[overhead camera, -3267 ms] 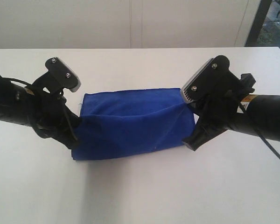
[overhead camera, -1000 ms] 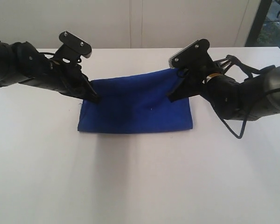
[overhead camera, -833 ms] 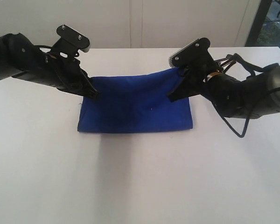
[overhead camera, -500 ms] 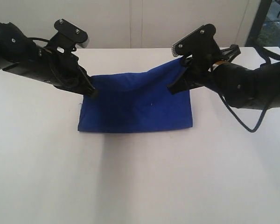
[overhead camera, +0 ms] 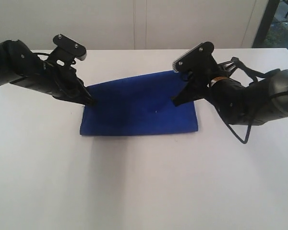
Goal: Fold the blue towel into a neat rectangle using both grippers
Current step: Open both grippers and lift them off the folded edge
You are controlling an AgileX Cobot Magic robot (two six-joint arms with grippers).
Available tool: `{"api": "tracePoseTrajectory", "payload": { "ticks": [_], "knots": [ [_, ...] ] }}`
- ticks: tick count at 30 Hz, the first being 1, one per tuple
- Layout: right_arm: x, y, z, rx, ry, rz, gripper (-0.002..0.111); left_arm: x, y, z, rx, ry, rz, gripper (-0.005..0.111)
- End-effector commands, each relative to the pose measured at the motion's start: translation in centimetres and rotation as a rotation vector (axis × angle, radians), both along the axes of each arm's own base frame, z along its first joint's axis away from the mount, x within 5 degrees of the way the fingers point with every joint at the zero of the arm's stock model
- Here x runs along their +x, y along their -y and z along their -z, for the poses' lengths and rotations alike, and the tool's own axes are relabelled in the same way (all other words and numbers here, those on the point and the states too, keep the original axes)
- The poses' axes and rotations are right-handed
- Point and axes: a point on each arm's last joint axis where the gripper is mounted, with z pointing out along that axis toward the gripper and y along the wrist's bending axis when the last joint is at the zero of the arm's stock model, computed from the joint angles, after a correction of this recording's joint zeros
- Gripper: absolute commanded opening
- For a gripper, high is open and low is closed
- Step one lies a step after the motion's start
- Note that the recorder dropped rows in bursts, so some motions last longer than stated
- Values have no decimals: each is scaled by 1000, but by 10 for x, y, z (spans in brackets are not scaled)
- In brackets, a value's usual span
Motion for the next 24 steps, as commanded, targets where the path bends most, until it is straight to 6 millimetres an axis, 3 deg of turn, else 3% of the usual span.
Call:
{"api": "tracePoseTrajectory", "payload": {
  "ticks": [1, 4, 8, 12, 14, 15, 21, 24],
  "knots": [
    [4, 3, 4, -12, 47, 18, 0, 5, -1, 4, -14, 5, -30, 0],
    [4, 3, 8, -15, 38, 18, 0, 6, -1, 3, -15, 26, -40, 0],
    [4, 1, 9, -28, 40, -3, 12, 7, -2, 2, -14, 41, -45, 24],
    [4, 1, 9, -31, 41, -7, 37, 8, -2, 2, -14, 42, -46, 50],
    [4, 1, 8, -31, 41, -6, 54, 8, -2, 2, -14, 42, -46, 56],
    [4, 1, 8, -27, 41, -3, 56, 8, -2, 2, -14, 42, -46, 55],
    [3, 2, 12, 16, -8, 27, 55, 7, -1, 3, -14, 30, -40, 55],
    [-5, 1, 20, 43, -173, 17, 40, 0, 1, 8, -9, -53, -3, 51]
  ]
}}
